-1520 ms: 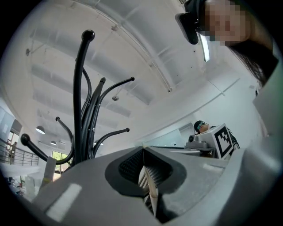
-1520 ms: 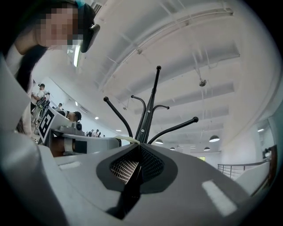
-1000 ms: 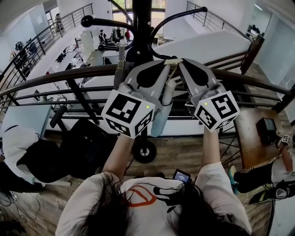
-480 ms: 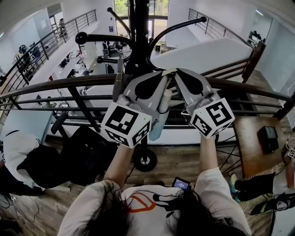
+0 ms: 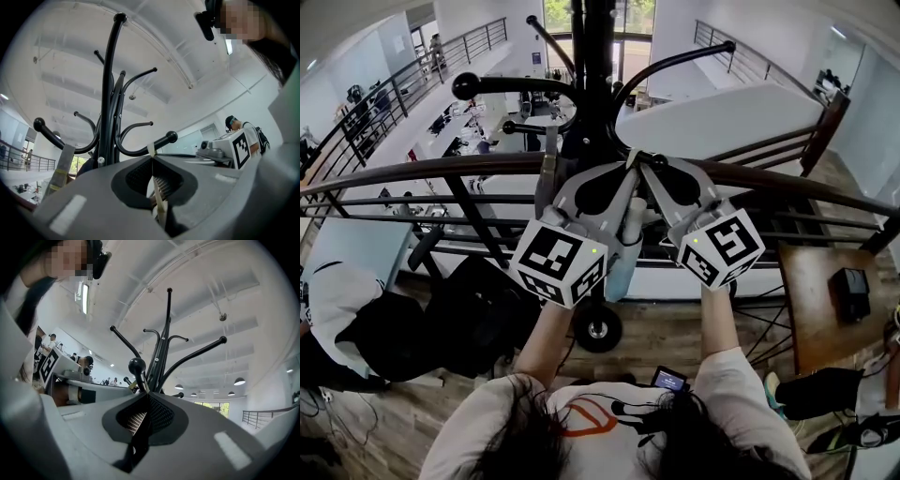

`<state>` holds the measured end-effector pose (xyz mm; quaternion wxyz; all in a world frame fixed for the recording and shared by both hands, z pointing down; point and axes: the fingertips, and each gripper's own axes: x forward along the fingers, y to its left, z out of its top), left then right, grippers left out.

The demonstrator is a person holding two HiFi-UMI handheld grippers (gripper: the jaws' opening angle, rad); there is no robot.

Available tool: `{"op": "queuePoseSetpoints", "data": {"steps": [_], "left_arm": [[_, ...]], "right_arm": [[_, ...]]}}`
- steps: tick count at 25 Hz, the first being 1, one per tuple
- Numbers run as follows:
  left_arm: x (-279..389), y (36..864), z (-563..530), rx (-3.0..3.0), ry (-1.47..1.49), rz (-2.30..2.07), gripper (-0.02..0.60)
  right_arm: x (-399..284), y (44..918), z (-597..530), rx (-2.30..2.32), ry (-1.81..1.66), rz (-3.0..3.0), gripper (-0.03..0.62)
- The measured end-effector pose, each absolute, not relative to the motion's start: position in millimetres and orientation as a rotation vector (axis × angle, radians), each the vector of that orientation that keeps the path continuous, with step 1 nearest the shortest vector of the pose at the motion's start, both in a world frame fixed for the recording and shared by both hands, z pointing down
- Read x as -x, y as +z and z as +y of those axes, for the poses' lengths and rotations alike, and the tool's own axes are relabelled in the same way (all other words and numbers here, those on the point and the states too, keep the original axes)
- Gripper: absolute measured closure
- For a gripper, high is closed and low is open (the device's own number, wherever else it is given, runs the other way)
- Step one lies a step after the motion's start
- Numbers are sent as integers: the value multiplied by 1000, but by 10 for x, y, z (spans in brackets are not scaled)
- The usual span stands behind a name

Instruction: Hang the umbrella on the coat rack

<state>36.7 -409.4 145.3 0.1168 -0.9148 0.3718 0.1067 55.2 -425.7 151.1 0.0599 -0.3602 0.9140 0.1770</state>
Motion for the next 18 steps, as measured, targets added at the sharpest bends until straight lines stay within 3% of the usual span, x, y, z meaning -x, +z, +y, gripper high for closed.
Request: {"op": "queuePoseSetpoints", "data": {"steps": [18], "left_arm": [[-208,1594,-4342,2643,353,1147,574]], "right_arm": [[-361,1612,-4486,1048,430,2730,566]]}}
